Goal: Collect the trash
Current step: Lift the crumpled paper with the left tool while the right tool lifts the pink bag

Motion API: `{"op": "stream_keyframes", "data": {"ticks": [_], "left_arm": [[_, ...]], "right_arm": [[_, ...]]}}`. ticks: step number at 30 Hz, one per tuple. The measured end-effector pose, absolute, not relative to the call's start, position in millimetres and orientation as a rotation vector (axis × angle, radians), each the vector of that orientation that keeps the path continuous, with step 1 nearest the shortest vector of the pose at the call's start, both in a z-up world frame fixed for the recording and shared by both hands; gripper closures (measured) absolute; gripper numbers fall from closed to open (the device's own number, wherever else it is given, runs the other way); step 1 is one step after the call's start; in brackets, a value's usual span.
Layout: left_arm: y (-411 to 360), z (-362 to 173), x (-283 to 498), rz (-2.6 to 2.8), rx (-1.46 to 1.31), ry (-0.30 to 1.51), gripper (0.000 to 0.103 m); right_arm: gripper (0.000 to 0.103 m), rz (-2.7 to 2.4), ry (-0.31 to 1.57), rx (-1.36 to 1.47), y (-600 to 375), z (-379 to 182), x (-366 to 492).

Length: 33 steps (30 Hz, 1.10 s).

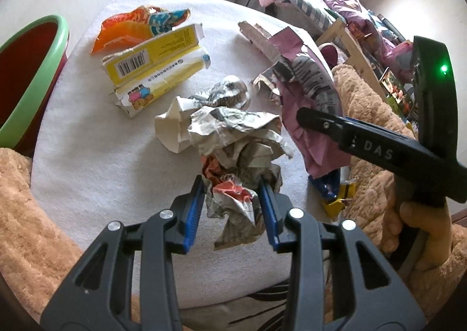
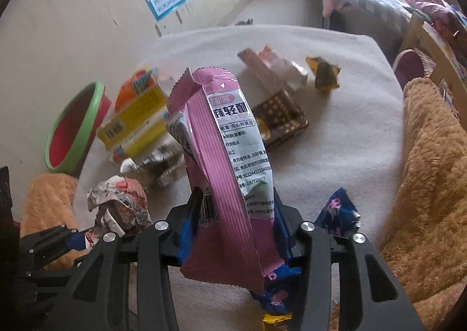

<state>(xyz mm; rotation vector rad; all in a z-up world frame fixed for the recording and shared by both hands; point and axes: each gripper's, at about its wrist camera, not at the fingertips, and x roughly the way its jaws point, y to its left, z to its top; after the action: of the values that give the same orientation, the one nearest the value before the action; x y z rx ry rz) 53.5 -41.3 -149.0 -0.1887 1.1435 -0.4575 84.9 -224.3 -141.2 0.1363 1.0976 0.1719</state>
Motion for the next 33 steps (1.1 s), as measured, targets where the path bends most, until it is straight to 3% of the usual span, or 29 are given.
{"op": "stream_keyframes", "data": {"ticks": [33], "left_arm": [[11,-140,61,-0.363,-0.409,1.064,0.067]], "right_arm": [[0.059,0.212,1.049,0.009,-193,-128,74]]}}
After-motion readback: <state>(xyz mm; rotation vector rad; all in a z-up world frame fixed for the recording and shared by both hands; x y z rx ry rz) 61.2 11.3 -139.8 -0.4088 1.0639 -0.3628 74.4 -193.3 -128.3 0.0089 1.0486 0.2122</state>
